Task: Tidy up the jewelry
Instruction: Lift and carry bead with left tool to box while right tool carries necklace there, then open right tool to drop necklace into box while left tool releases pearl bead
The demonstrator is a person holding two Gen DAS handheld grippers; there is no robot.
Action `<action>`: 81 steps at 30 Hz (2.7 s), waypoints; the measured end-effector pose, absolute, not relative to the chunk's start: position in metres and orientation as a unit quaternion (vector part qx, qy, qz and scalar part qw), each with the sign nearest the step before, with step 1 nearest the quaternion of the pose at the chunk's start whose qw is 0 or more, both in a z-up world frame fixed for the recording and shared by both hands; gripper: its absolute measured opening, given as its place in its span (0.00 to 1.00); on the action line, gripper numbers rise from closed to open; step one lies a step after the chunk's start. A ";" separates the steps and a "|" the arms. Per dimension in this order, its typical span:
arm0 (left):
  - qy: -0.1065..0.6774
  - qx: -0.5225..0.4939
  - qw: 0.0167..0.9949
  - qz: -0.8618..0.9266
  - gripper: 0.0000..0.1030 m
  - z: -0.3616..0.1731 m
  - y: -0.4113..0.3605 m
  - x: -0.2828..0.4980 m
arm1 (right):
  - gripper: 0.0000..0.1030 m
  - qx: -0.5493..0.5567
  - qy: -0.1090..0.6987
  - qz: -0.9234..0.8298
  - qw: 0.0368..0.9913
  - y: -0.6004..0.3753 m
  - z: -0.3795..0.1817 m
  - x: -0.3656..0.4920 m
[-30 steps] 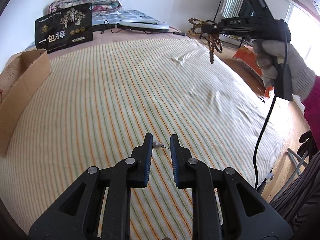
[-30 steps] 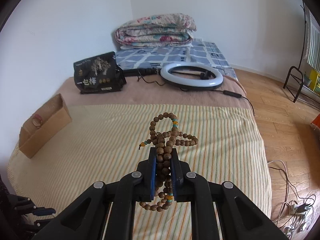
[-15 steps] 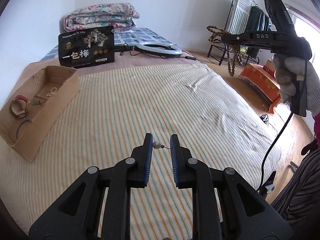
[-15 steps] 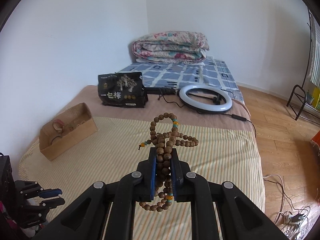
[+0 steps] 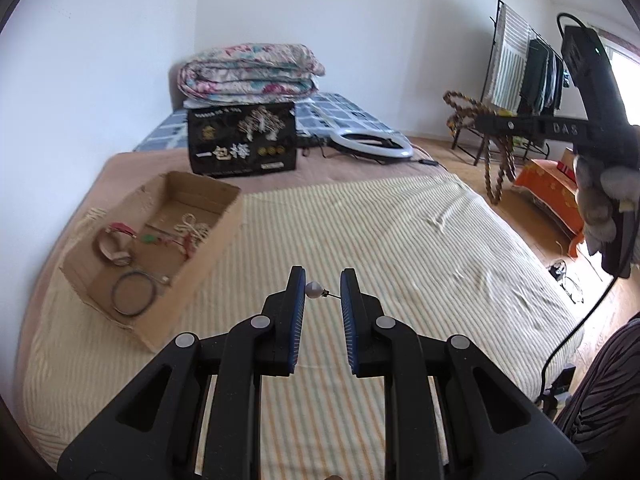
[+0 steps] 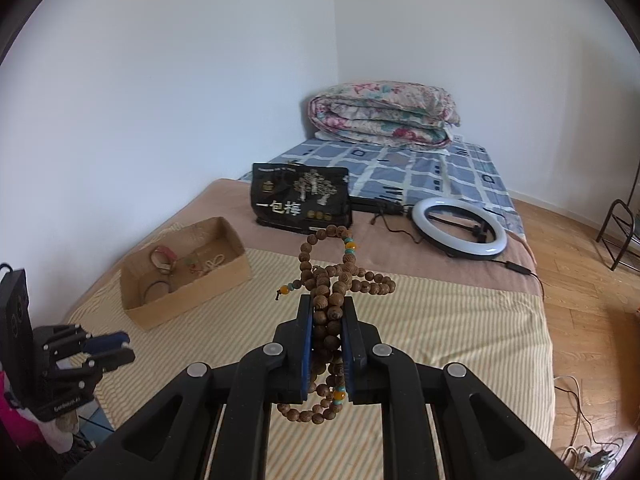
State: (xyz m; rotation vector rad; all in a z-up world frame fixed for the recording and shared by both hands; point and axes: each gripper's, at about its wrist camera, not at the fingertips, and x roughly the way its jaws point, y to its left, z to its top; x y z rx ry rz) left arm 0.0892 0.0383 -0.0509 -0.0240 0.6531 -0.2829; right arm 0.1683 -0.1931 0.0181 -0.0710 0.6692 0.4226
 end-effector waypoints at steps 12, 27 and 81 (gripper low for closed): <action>0.287 -0.033 0.954 -0.077 0.16 -0.026 0.107 0.105 | 0.10 -0.031 0.312 0.257 0.914 -0.134 0.026 0.176; 0.274 -0.072 0.959 0.004 0.16 -0.020 0.194 0.134 | 0.10 -0.032 0.311 0.319 0.894 -0.053 0.014 0.207; 0.336 -0.062 0.939 0.041 0.16 -0.065 0.209 0.198 | 0.23 -0.066 0.382 0.352 0.852 0.084 -0.076 0.322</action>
